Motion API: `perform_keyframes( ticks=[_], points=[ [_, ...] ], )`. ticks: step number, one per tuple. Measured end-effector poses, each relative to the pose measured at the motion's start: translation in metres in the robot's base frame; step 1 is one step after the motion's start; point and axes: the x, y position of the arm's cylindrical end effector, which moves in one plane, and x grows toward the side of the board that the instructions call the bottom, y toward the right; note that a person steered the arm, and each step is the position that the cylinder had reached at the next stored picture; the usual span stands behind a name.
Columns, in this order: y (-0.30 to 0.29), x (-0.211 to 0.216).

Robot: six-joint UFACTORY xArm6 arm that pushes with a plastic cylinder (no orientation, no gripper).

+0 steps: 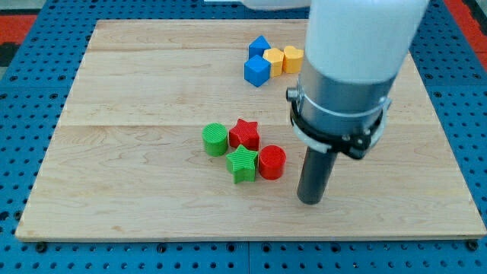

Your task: Push the green star in between the red blocks

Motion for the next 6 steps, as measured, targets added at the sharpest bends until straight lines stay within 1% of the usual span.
perform_keyframes(
  ticks=[1,2,4,6],
  points=[
    [-0.087,-0.008],
    [-0.109,-0.024],
    [-0.093,-0.051],
    [-0.088,-0.094]
  ],
)
